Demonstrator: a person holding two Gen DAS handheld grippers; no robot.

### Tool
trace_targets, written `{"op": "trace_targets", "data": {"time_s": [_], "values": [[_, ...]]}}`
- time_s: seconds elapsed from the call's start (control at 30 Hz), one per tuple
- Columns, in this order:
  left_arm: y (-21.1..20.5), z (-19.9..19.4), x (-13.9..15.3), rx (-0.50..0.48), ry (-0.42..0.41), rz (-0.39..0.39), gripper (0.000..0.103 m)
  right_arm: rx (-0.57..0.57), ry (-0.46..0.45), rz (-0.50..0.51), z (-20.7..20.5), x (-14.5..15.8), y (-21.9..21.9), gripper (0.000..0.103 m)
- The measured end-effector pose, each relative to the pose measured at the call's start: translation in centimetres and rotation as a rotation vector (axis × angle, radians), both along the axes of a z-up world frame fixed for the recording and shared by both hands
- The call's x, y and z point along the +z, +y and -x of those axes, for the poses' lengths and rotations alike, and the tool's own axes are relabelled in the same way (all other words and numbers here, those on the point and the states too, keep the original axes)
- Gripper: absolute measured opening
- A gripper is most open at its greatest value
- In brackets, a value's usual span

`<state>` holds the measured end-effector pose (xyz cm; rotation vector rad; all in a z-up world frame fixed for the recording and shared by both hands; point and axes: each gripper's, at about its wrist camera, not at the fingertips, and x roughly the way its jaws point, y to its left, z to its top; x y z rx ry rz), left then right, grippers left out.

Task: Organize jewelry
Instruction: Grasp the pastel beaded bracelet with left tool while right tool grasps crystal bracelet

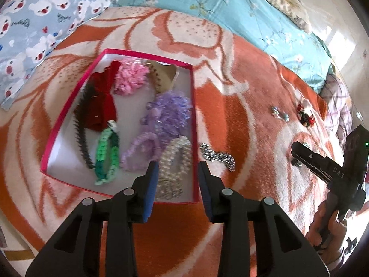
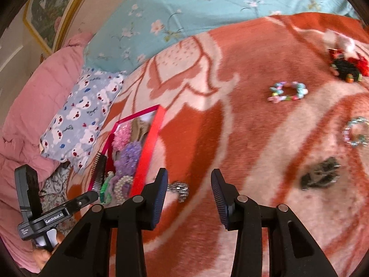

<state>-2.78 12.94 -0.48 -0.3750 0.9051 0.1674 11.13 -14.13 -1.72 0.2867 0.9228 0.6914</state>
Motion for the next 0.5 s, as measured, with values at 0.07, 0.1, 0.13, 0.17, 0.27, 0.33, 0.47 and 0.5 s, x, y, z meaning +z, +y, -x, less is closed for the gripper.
{"op": "trace_targets", "data": {"time_s": [0.07, 0.1, 0.13, 0.17, 0.27, 0.33, 0.47, 0.5], "values": [[-0.8, -0.3, 0.1, -0.019, 0.0, -0.002, 0.033, -0.02, -0.001, 0.003, -0.1, -0.1, -1.2, 0.042], [-1.2, -0.5, 0.1, -0.028, 0.001, -0.002, 0.033, -0.032, -0.001, 0.006, -0.2, -0.2, -1.8, 0.042], [-1.6, -0.7, 0.2, -0.037, 0.002, -0.004, 0.033, -0.048, 0.001, 0.008, -0.3, -0.3, -2.7, 0.042], [-2.0, -0.9, 0.2, -0.047, 0.003, -0.006, 0.033, -0.06, 0.003, 0.008, -0.4, -0.4, -3.3, 0.042], [-3.3, -1.5, 0.2, -0.075, 0.006, -0.006, 0.033, -0.1, 0.006, 0.012, -0.7, -0.5, -5.4, 0.042], [-4.2, -2.1, 0.2, -0.097, 0.01, -0.006, 0.033, -0.132, 0.004, 0.015, -0.9, -0.6, -7.1, 0.042], [-6.2, -3.2, 0.2, -0.141, 0.012, -0.008, 0.033, -0.197, 0.006, 0.023, -1.5, -0.9, -10.2, 0.042], [-6.7, -3.6, 0.3, -0.154, 0.012, -0.009, 0.033, -0.216, 0.006, 0.025, -1.6, -0.9, -11.0, 0.043]]}}
